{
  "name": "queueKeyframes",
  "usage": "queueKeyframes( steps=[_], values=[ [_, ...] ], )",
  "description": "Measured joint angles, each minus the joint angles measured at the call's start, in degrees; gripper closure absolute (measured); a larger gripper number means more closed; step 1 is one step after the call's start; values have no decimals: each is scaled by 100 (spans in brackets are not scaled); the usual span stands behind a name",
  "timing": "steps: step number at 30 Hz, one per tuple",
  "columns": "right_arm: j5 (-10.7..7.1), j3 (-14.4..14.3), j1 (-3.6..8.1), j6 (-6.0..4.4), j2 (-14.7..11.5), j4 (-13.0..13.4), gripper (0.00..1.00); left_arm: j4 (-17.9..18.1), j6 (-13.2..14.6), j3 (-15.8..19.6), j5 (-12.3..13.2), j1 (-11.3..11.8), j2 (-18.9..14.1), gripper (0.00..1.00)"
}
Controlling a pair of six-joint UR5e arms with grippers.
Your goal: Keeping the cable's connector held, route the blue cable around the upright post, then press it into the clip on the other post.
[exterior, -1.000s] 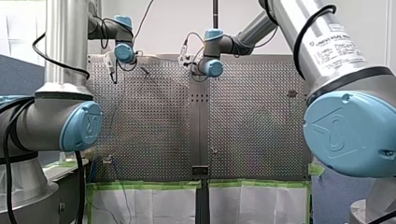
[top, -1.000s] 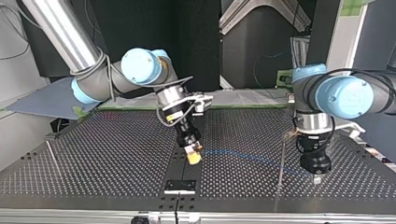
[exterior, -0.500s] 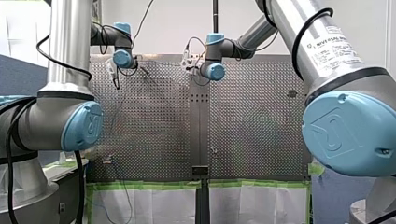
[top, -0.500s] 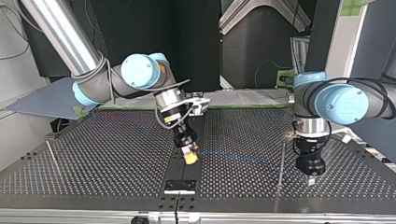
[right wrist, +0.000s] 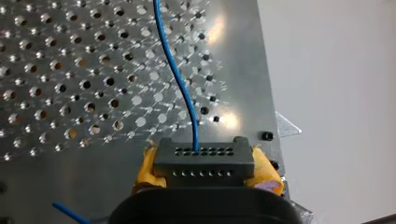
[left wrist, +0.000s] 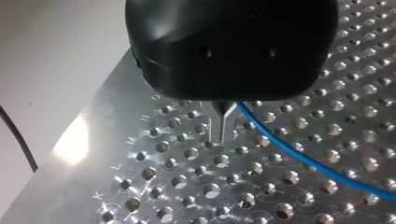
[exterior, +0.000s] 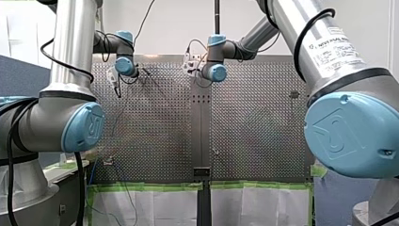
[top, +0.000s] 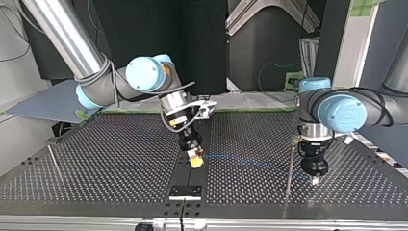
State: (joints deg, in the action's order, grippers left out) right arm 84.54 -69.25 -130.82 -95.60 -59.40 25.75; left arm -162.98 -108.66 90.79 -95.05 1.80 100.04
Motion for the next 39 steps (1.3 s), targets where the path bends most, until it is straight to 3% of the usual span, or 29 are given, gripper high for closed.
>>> queueKeyframes(
  steps=[10,18,20,21,23,24,26,28,33,35,37,38,39],
  values=[
    [157,-4,-56,298,238,-191,100,-152,-108,3,-54,-56,326,100],
    [194,-41,-117,439,354,-304,100,-212,-220,1,-85,-101,403,100],
    [200,-82,-131,460,384,-309,100,-247,-240,2,-116,-116,403,85],
    [205,-105,-135,468,394,-308,100,-264,-248,1,-135,-127,403,85],
    [218,-164,-147,483,408,-303,100,-285,-259,0,-158,-145,404,64],
    [224,-188,-151,487,412,-300,100,-305,-269,0,-178,-157,404,64],
    [233,-229,-163,493,429,-297,100,-349,-278,1,-228,-180,405,52],
    [237,-256,-181,501,459,-297,100,-395,-278,0,-293,-213,405,47],
    [302,-379,-220,525,554,-289,100,-472,-298,0,-359,-270,405,43],
    [362,-438,-228,534,614,-290,100,-487,-305,0,-360,-280,405,31],
    [421,-501,-237,546,678,-286,100,-501,-310,0,-363,-289,405,27],
    [446,-535,-242,549,701,-282,100,-505,-312,0,-362,-293,405,12],
    [472,-573,-246,552,720,-277,100,-511,-312,1,-365,-297,405,12]
  ],
)
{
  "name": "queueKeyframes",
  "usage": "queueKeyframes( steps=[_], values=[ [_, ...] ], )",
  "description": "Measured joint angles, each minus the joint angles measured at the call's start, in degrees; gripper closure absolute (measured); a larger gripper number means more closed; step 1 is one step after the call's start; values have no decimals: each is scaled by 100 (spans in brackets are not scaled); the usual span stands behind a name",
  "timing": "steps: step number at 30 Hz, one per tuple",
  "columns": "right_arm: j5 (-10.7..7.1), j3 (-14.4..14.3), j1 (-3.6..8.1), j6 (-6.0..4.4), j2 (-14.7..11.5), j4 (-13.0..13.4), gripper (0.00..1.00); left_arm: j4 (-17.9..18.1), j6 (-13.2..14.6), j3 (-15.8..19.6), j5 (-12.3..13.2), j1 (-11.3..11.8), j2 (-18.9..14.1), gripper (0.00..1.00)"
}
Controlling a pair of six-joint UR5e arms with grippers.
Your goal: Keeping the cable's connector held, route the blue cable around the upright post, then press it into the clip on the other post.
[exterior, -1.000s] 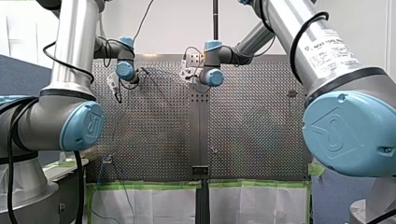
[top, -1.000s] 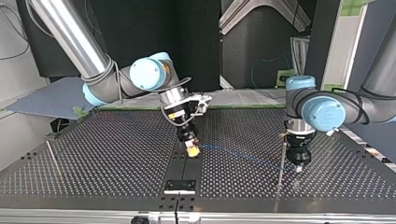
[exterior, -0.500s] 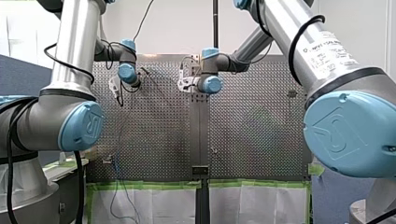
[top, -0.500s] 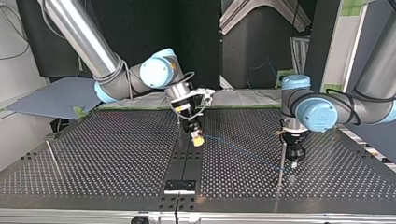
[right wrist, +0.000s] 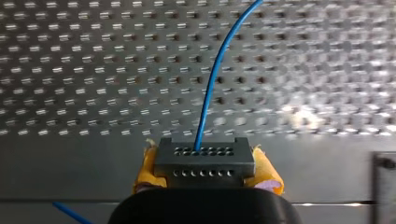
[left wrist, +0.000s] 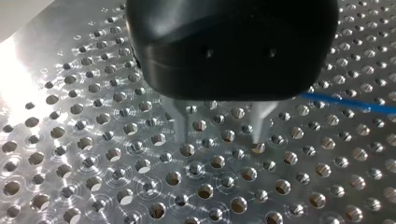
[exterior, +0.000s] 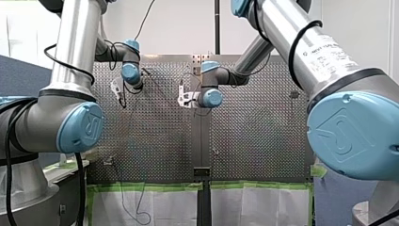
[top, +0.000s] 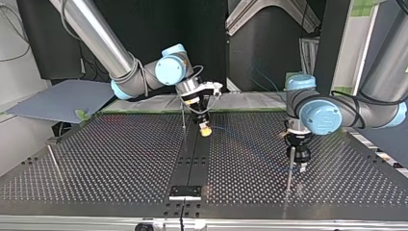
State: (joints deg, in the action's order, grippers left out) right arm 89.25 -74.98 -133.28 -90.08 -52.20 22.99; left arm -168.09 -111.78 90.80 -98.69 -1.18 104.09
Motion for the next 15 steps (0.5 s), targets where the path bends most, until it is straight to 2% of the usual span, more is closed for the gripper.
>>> queueKeyframes(
  steps=[1,10,15],
  values=[
    [33,-52,-3,3,24,9,100,-4,0,1,-5,-3,0,0],
    [185,-301,0,68,332,112,100,-68,4,0,-13,-15,0,0],
    [273,-489,62,8,452,281,100,-59,4,-2,66,-16,0,0]
  ],
)
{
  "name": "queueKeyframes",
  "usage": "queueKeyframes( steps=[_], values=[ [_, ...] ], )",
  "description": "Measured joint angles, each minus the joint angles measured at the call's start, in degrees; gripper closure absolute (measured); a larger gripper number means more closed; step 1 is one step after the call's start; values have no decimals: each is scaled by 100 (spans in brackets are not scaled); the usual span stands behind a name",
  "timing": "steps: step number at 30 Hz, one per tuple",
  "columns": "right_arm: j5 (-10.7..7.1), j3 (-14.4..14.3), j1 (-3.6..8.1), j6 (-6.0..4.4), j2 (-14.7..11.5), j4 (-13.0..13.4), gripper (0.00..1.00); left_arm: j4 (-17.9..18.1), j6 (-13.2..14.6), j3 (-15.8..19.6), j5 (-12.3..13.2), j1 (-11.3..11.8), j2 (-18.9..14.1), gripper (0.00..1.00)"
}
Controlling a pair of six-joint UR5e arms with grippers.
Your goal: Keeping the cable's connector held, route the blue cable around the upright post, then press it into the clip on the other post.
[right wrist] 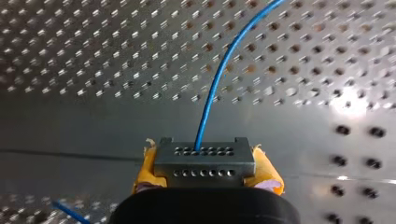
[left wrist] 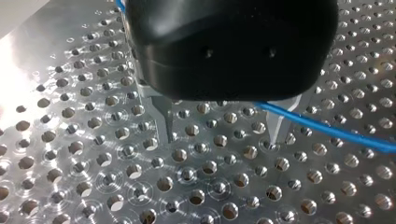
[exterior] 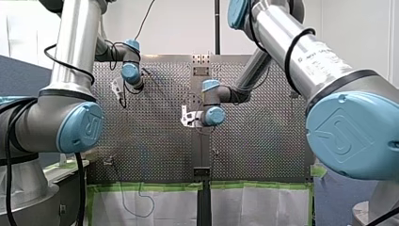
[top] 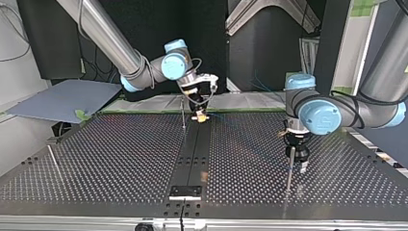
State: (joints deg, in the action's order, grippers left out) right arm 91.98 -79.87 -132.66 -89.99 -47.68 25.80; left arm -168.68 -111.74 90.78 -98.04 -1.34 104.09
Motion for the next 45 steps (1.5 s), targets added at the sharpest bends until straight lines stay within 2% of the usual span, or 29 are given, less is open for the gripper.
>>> queueKeyframes(
  steps=[4,8,15,37,45],
  values=[
    [12,-154,46,-81,55,197,100,7,-5,-1,43,0,0,0],
    [17,-197,69,-94,188,386,100,13,-34,0,112,-4,63,0],
    [33,-209,83,-113,557,577,100,25,-29,0,162,-8,201,0],
    [113,-205,97,-259,1723,1204,100,53,-23,2,141,-10,211,0],
    [180,-206,101,-294,1966,1358,100,53,-17,2,144,-12,211,0]
  ],
)
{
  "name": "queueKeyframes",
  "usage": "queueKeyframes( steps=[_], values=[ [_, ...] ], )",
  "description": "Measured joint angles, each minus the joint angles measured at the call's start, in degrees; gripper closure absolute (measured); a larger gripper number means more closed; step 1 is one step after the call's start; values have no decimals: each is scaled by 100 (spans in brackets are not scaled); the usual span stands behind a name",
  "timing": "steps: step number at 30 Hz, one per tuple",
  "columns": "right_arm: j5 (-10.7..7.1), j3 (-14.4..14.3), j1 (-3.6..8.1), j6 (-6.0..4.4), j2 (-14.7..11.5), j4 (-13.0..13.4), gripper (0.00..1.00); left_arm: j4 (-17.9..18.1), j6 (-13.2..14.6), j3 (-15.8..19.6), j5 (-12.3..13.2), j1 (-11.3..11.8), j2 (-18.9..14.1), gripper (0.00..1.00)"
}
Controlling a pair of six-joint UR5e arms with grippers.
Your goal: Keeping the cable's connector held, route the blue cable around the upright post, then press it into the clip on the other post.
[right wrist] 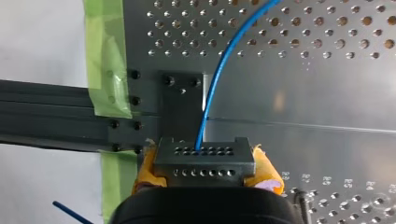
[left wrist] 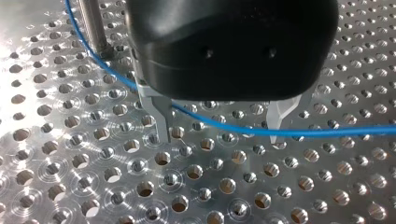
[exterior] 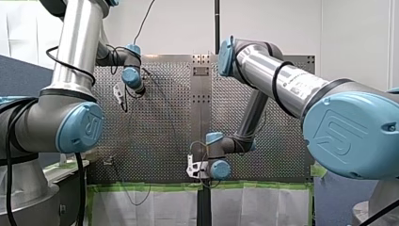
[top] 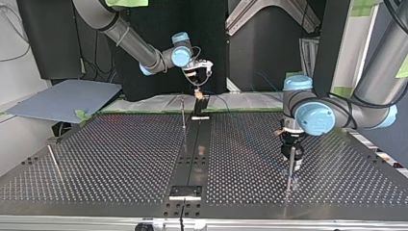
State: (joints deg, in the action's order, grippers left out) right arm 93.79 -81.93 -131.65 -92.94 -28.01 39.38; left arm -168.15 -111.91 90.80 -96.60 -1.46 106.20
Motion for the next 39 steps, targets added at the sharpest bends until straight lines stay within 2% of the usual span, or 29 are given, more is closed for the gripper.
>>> queueKeyframes(
  steps=[17,30,39],
  values=[
    [66,-3,47,-27,288,115,100,0,3,2,5,-21,0,0],
    [188,1,233,-56,546,222,100,-11,3,2,5,-30,0,0],
    [202,3,363,-134,628,273,100,-13,-1,-1,5,-40,1,0]
  ],
)
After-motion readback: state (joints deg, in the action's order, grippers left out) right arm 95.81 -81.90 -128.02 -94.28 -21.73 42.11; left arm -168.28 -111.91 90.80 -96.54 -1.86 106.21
